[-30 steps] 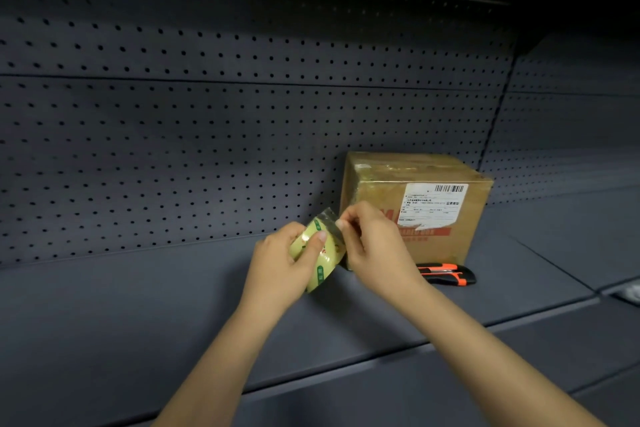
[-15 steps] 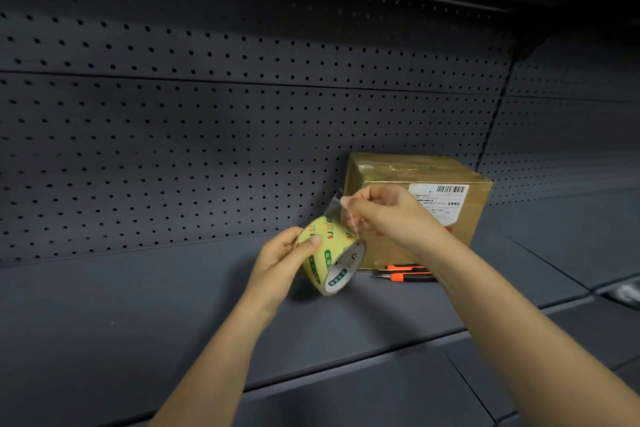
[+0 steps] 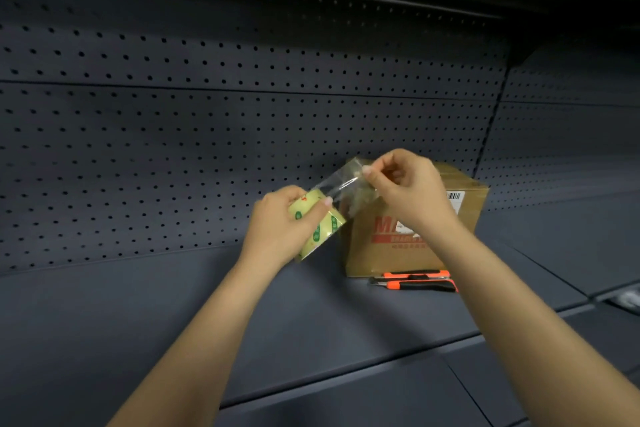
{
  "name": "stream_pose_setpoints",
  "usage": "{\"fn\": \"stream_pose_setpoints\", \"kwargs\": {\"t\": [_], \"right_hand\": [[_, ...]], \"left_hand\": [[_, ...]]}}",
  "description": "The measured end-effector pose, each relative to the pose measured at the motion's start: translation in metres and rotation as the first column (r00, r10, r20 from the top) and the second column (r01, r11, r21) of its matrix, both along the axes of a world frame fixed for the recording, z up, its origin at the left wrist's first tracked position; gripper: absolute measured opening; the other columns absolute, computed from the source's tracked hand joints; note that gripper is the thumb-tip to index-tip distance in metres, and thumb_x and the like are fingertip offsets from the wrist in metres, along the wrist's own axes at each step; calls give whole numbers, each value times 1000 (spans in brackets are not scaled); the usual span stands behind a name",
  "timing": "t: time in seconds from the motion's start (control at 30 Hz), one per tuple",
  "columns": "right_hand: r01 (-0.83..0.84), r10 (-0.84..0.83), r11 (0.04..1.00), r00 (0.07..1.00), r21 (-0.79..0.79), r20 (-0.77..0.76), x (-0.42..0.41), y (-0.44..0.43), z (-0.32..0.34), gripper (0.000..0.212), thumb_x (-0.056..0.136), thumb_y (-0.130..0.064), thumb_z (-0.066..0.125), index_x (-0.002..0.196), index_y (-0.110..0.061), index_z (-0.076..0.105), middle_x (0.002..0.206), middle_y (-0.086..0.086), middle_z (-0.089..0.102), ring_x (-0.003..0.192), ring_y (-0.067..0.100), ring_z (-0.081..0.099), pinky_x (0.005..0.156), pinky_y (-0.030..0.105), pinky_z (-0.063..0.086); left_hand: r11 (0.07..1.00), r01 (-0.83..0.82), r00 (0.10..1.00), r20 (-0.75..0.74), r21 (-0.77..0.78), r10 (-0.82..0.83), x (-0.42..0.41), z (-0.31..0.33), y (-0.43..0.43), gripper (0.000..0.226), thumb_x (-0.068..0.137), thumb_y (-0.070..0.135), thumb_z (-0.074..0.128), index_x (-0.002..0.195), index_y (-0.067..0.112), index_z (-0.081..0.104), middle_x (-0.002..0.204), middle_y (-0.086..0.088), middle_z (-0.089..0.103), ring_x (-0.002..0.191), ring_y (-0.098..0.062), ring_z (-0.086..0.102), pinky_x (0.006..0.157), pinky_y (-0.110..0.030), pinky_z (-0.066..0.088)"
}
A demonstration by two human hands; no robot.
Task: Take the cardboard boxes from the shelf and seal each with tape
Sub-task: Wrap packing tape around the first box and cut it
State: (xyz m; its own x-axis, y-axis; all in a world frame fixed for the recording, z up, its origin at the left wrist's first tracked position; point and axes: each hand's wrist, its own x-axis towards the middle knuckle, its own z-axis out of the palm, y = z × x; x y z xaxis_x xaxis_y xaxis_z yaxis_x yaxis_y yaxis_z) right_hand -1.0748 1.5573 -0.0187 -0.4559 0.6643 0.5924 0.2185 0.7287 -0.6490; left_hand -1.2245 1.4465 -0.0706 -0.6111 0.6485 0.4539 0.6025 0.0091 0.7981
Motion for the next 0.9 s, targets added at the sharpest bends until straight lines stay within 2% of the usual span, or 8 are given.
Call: {"fn": "stream_pose_setpoints", "kwargs": {"t": [0.2, 0.3, 0.5, 0.57, 0.63, 0.7, 0.8, 0.9], "right_hand": [[17, -17, 999, 1000, -34, 5, 0, 28, -26, 19, 100, -33, 50, 90, -16, 49, 74, -3, 63, 71, -4, 56, 99, 41, 37], [-39, 40, 999, 999, -30, 34, 3, 35, -32, 19, 103, -27, 43, 95, -10, 46, 93, -3, 74, 78, -25, 47, 112, 47, 25], [-215, 222, 968, 974, -132, 40, 21, 47, -22, 20, 102, -30, 46, 92, -12, 45, 111, -11, 72, 49, -6, 47, 65, 22, 35], [-223, 232, 961, 972, -161, 41, 21, 50, -13, 20, 101, -28, 50, 92, -11, 48, 108, -2, 73, 47, 8, 46, 60, 29, 43], [-216, 230, 958, 972, -189, 55, 19, 53, -2, 21, 98, -34, 54, 90, -15, 53, 103, 9, 73, 71, 32, 63, 74, 48, 54], [-185, 207, 963, 973, -193, 101, 17, 57, 9, 23, 97, -38, 57, 85, -19, 55, 85, 7, 68, 74, 24, 62, 76, 43, 52], [-104, 141, 973, 975, -204, 174, 11, 65, 23, 26, 97, -38, 57, 80, -18, 53, 59, -9, 46, 43, 1, 40, 50, 17, 36], [-55, 107, 973, 967, -222, 230, 3, 70, 29, 29, 96, -36, 58, 79, -14, 54, 56, -9, 42, 46, 3, 40, 50, 19, 32]], "left_hand": [[986, 97, 991, -75, -137, -108, -6, 19, 26, 46, 86, 47, 69, 128, 40, 52, 112, 8, 58, 100, -10, 55, 77, -29, 44], [982, 115, 988, -84, -151, -129, -5, 19, 33, 39, 85, 47, 69, 122, 40, 58, 112, 5, 64, 92, 2, 57, 71, -19, 47], [995, 75, 996, -36, -64, -77, 11, 10, 34, 10, 89, 35, 67, 98, 31, 64, 87, 12, 68, 81, -2, 66, 71, -30, 54], [997, 44, 998, -31, -67, -46, 14, 8, 34, 8, 90, 34, 66, 97, 29, 64, 87, 14, 67, 82, 1, 63, 68, -22, 50], [998, 24, 1000, -4, -54, -24, 14, 12, 33, 9, 89, 36, 68, 93, 29, 64, 84, 11, 69, 75, 1, 65, 65, -21, 49], [999, 9, 1000, 6, -41, -8, 11, 19, 33, 14, 87, 40, 70, 90, 28, 65, 79, 8, 70, 67, 2, 65, 57, -16, 48], [999, -31, 1000, -4, -41, 31, 3, 33, 36, 21, 85, 45, 70, 84, 25, 67, 74, 6, 71, 63, 0, 64, 52, -12, 43], [997, -65, 998, -30, -41, 64, -4, 42, 43, 21, 85, 42, 71, 78, 23, 67, 76, 5, 71, 74, -9, 66, 61, -24, 48]]}}
